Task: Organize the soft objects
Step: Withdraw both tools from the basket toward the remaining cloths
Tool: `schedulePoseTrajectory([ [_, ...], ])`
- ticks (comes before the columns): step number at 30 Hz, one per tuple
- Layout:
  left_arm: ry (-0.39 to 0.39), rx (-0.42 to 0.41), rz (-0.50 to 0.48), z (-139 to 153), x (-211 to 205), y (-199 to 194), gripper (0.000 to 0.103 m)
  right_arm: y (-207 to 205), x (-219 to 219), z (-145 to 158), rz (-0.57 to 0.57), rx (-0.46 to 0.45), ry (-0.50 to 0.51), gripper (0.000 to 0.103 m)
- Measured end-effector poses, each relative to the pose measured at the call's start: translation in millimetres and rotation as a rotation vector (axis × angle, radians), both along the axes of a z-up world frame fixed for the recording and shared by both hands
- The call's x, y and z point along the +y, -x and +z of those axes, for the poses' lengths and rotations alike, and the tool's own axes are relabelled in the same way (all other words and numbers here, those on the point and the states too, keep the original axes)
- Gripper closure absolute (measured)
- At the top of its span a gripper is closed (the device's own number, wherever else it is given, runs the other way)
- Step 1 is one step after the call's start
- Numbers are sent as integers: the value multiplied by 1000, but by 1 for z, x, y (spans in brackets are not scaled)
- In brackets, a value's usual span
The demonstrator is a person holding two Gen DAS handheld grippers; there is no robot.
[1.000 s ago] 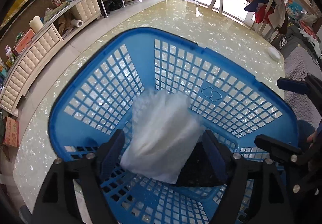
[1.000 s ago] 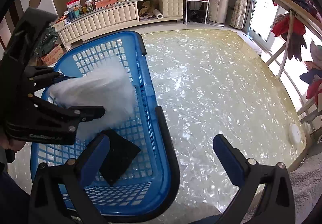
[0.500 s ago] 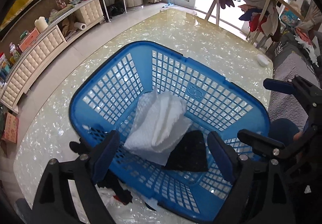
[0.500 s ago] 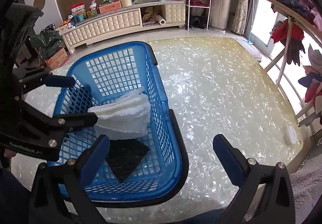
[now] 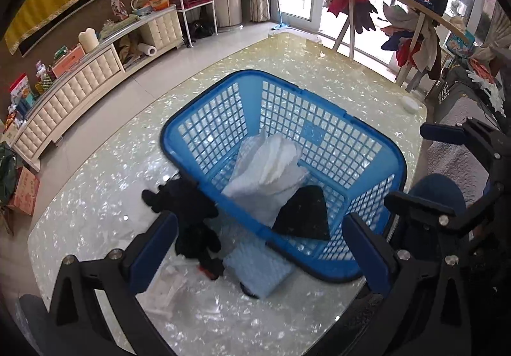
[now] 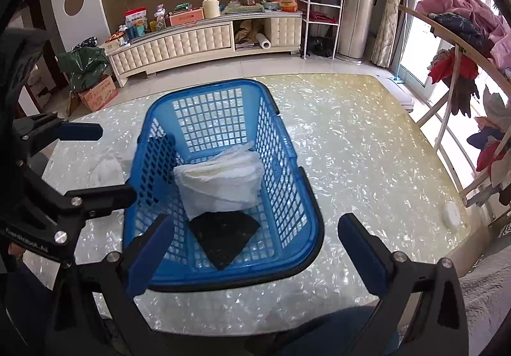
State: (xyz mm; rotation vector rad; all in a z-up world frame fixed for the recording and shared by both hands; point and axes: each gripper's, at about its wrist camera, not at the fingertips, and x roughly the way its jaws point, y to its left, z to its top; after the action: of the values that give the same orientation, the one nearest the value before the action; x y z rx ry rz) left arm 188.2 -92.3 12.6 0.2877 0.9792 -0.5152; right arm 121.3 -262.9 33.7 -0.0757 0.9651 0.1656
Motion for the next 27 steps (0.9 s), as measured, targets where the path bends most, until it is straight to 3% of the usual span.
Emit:
schedulePoseTrajectory([
  [15,-5,-28,73,-1,82,55,1,14,78,0,134,-20,42,0],
  [27,-27,20,114,-27,149,80,1,20,137,-23,244,2,85,0],
])
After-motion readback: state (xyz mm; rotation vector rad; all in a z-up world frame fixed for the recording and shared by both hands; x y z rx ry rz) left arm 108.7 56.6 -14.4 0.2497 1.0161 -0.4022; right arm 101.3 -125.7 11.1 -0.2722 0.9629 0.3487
